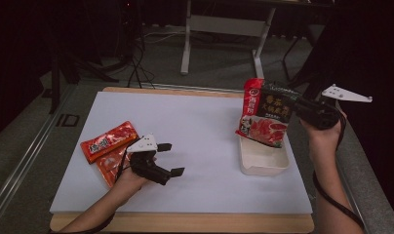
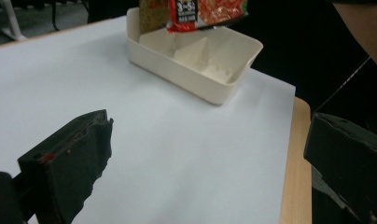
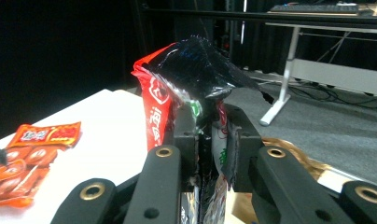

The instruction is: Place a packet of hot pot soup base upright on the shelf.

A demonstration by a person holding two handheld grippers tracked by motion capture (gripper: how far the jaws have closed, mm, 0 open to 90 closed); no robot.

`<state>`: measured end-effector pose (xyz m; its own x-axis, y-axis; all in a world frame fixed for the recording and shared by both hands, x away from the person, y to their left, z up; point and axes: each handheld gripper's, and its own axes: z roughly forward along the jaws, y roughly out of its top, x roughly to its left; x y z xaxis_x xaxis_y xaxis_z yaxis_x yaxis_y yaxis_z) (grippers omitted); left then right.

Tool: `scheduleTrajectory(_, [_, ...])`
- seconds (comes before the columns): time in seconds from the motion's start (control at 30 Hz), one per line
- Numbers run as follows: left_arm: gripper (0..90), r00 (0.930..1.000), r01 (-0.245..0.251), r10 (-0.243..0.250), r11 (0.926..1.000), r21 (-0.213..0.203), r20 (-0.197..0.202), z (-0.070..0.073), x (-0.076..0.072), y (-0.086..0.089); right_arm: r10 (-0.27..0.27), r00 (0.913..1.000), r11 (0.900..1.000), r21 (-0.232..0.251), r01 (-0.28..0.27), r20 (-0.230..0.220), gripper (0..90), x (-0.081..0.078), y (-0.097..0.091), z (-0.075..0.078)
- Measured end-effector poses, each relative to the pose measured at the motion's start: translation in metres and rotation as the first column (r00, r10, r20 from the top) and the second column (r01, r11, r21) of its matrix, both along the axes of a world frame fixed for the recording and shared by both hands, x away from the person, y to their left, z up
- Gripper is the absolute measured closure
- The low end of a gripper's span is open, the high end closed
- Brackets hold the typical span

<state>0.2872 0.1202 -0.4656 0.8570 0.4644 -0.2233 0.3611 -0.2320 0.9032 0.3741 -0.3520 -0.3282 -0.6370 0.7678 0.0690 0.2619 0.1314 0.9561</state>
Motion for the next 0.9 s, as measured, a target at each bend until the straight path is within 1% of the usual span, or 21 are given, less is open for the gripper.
scheduleTrajectory(0.03, [0.9,0.9999,-0.001,0.001,1.0000,-0.001,-0.010,-0.004,-0.001,0.001,-0.002,1.0000,1.0000,0.003,0.002,0.002,77.4,0.002,-0.002,-0.001])
scheduleTrajectory(0.07, [0.9,0.9999,-0.001,0.001,1.0000,-0.001,-0.010,-0.004,-0.001,0.001,-0.002,1.0000,1.0000,0.003,0.002,0.002,77.4,0.002,-0.002,-0.001])
scheduleTrajectory(0.13, [0.9,0.9997,-0.001,0.001,0.9999,-0.010,-0.026,-0.009,-0.004,0.002,-0.009,0.9999,1.0000,0.002,0.009,0.011,77.3,0.006,-0.008,-0.003])
scheduleTrajectory(0.2, [0.9,0.9996,-0.002,0.001,0.9999,-0.011,-0.027,-0.010,-0.005,0.003,-0.011,0.9998,0.9999,-0.001,0.011,0.013,77.4,0.008,-0.010,-0.003])
scheduleTrajectory(0.27, [0.9,0.9998,-0.005,0.006,1.0000,0.005,-0.019,-0.014,-0.007,0.005,-0.014,0.9998,0.9999,-0.001,0.014,0.017,77.4,0.012,-0.016,-0.004])
scheduleTrajectory(0.3, [0.9,0.9998,-0.005,0.006,1.0000,0.005,-0.019,-0.014,-0.007,0.005,-0.014,0.9998,0.9999,-0.001,0.014,0.017,77.4,0.012,-0.016,-0.004])
scheduleTrajectory(0.33, [0.9,0.9998,-0.006,0.006,0.9999,0.008,-0.020,-0.015,-0.008,0.005,-0.027,0.9995,0.9996,-0.003,0.027,0.017,77.4,0.014,-0.019,-0.004])
scheduleTrajectory(0.43, [0.9,0.9994,-0.010,0.010,0.9999,0.006,-0.034,-0.020,-0.010,0.007,-0.030,0.9993,0.9995,-0.006,0.030,0.020,77.4,0.018,-0.021,-0.006])
scheduleTrajectory(0.47, [0.9,0.9990,-0.011,0.011,0.9999,0.001,-0.042,-0.023,-0.011,0.008,-0.033,0.9993,0.9995,-0.005,0.033,0.020,77.2,0.022,-0.024,-0.009])
scheduleTrajectory(0.53, [0.9,0.9989,-0.012,0.012,0.9999,0.002,-0.045,-0.025,-0.012,0.008,-0.028,0.9994,0.9996,-0.004,0.028,0.020,77.2,0.023,-0.024,-0.010])
scheduleTrajectory(0.6, [0.9,0.9990,-0.019,0.019,0.9998,-0.001,-0.042,-0.028,-0.015,0.009,-0.035,0.9994,0.9993,-0.008,0.035,0.003,77.3,0.030,-0.026,-0.016])
scheduleTrajectory(0.67, [0.9,0.9990,-0.019,0.019,0.9998,-0.003,-0.040,-0.029,-0.015,0.009,-0.037,0.9993,0.9992,-0.012,0.037,-0.003,77.3,0.032,-0.026,-0.017])
scheduleTrajectory(0.73, [1.0,0.9993,-0.021,0.020,0.9998,-0.008,-0.030,-0.030,-0.016,0.010,-0.039,0.9991,0.9989,-0.025,0.039,-0.014,77.2,0.038,-0.025,-0.023])
scheduleTrajectory(0.83, [1.0,0.9994,-0.019,0.018,0.9998,-0.011,-0.029,-0.031,-0.015,0.011,-0.036,0.9993,0.9985,-0.042,0.035,-0.012,77.2,0.043,-0.023,-0.029])
scheduleTrajectory(0.9, [1.0,0.9995,-0.012,0.012,0.9999,-0.005,-0.029,-0.032,-0.015,0.011,-0.034,0.9993,0.9979,-0.055,0.033,-0.014,77.1,0.046,-0.021,-0.034])
